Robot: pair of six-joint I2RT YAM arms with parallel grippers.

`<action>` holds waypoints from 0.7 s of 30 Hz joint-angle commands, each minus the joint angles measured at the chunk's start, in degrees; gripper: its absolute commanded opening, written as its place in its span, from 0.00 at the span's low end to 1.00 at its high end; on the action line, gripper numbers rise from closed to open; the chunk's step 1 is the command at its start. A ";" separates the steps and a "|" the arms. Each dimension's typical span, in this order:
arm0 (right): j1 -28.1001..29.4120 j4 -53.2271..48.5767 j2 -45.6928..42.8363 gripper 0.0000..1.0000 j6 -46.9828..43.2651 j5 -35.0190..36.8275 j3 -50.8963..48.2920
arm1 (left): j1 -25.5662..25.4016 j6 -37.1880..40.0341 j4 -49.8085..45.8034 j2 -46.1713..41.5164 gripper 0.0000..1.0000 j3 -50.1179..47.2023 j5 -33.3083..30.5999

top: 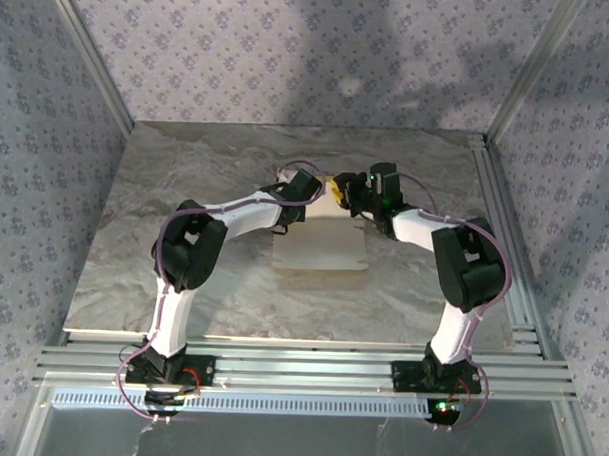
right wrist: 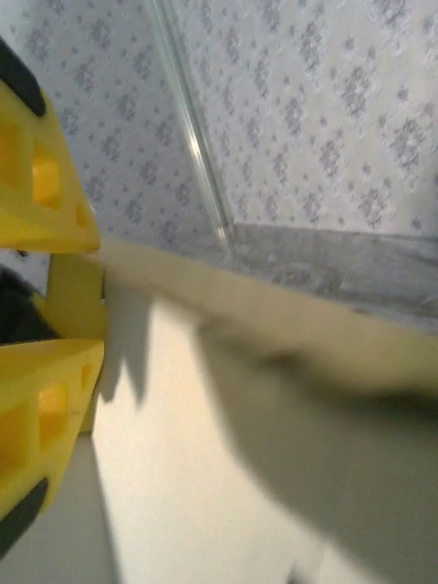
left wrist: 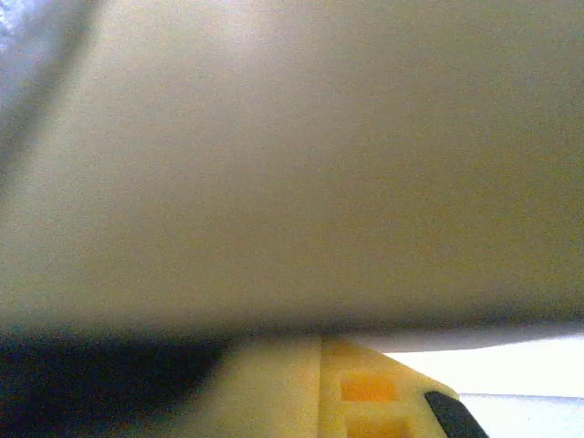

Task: Fold the paper box

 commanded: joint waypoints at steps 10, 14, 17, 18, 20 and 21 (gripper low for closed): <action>-5.97 -34.65 -25.31 0.42 -23.62 3.51 0.84 | -1.09 4.76 5.78 -10.23 0.00 -14.78 -11.79; -8.84 -48.53 -22.61 0.40 -40.00 6.03 8.01 | -1.50 6.62 6.17 -13.70 0.00 -16.75 -12.86; -11.15 -51.85 -20.83 0.38 -39.93 2.97 9.88 | -2.06 7.85 9.67 -16.74 0.00 -20.08 -13.93; -11.21 -50.80 -21.08 0.39 -37.79 1.87 9.88 | -2.36 7.99 10.73 -17.36 0.00 -20.98 -14.29; -9.87 -47.31 -21.61 0.39 -30.16 -0.37 8.12 | -3.63 8.10 12.42 -18.25 0.00 -22.21 -16.77; -8.82 -46.27 -21.69 0.39 -26.94 -0.37 7.19 | -4.40 8.40 13.40 -18.45 0.00 -22.72 -17.95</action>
